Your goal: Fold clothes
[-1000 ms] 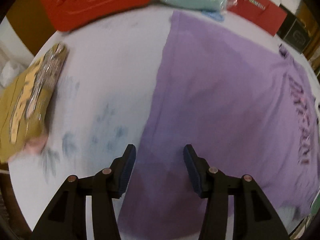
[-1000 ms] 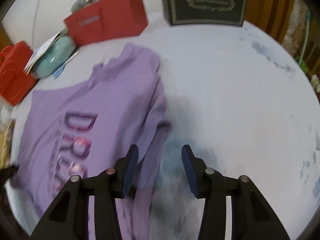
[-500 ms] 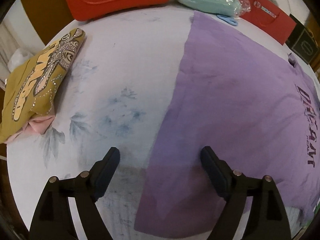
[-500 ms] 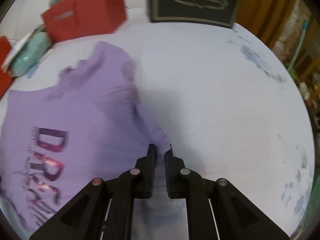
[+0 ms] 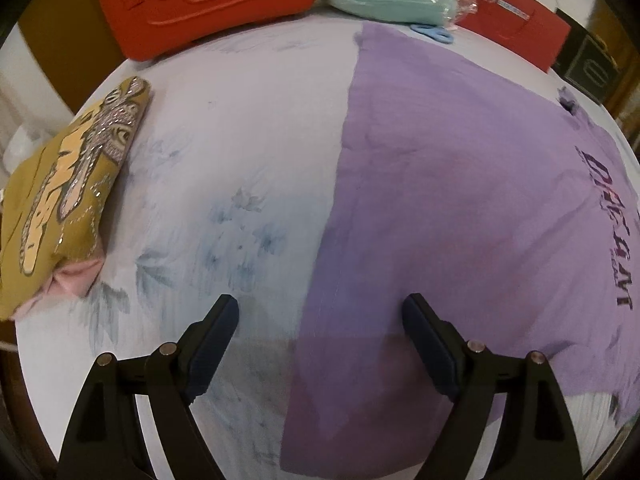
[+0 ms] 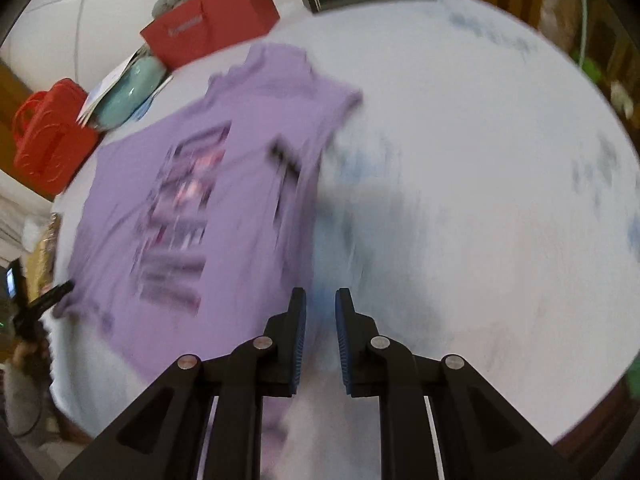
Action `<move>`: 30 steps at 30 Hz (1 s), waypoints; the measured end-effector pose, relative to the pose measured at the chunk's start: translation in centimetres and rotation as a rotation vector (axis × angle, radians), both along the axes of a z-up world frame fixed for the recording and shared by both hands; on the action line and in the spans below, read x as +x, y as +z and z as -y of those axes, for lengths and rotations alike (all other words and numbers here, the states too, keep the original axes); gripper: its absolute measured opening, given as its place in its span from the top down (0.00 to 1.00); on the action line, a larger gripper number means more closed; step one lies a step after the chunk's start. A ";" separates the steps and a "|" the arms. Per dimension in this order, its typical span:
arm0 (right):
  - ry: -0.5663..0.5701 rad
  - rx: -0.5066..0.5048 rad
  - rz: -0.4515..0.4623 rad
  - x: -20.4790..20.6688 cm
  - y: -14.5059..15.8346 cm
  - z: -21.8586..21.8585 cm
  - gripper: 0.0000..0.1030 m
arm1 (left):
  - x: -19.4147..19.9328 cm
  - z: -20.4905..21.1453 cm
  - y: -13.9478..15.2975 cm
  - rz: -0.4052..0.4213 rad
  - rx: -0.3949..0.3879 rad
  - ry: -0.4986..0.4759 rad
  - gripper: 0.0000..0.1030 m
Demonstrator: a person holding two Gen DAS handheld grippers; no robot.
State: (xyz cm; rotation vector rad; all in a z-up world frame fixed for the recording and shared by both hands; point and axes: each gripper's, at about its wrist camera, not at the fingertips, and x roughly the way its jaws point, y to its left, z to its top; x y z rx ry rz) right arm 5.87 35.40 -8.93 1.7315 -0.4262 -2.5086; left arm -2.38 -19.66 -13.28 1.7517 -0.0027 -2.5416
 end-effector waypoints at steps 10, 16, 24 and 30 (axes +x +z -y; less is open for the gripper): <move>0.010 -0.077 -0.015 9.8 -0.7 5.1 0.58 | 3.8 1.1 4.3 -0.068 0.095 -0.174 0.17; 0.066 -0.069 -0.029 11.9 -1.0 7.9 0.46 | 6.0 -0.2 2.9 -0.067 0.076 -0.299 0.17; 0.148 0.092 -0.002 12.2 -2.7 10.7 0.49 | 7.5 -2.5 0.1 -0.032 -0.016 -0.369 0.20; 0.184 0.175 0.021 12.7 -2.1 11.6 0.96 | 8.2 -2.7 1.3 -0.029 -0.001 -0.374 0.94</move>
